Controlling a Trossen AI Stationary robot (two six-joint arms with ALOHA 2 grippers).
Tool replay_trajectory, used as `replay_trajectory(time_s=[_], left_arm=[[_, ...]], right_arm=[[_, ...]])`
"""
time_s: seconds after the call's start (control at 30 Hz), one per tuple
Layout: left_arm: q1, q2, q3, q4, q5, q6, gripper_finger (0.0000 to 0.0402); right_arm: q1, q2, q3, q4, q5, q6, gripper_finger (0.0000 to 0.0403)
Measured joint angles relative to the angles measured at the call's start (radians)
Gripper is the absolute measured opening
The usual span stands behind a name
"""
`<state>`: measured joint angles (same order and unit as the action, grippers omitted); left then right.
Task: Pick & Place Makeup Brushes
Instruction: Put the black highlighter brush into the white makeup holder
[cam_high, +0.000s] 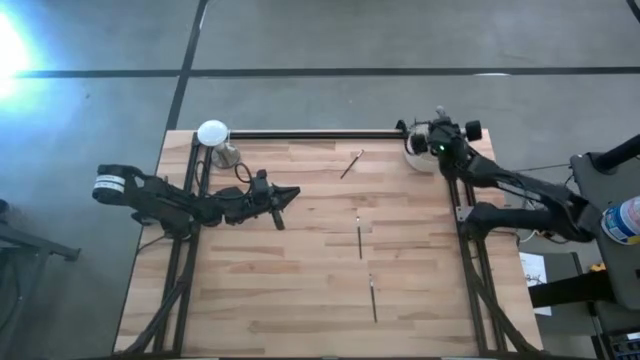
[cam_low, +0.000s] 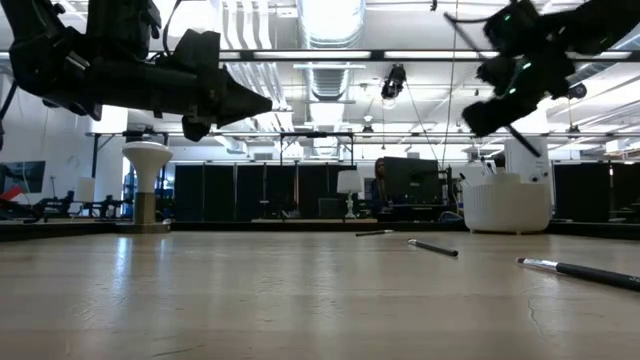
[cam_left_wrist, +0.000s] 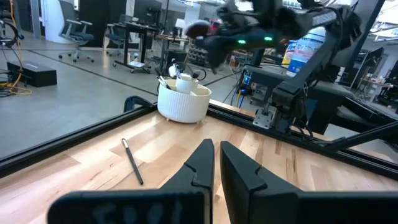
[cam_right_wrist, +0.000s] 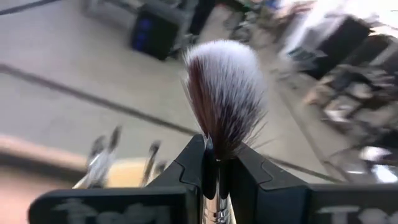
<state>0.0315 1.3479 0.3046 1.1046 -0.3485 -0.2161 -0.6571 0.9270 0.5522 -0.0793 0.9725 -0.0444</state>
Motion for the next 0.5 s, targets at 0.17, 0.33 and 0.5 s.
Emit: replay_trajectory(time_s=[0.17, 0.33, 0.5], left_arm=[[0.0, 0.0, 0.0, 0.0, 0.009, 0.0, 0.002], [0.0, 0.0, 0.0, 0.0, 0.011, 0.002, 0.002], [-0.001, 0.0, 0.0, 0.001, 0.029, 0.0, 0.002]], right_arm=[[0.171, -0.231, -0.014, -0.424, -0.11, 0.208, 0.0036], [0.39, -0.393, -0.038, -0.516, -0.106, 0.28, 0.0036], [0.415, -0.527, -0.04, -0.508, -0.035, 0.249, 0.0036]])
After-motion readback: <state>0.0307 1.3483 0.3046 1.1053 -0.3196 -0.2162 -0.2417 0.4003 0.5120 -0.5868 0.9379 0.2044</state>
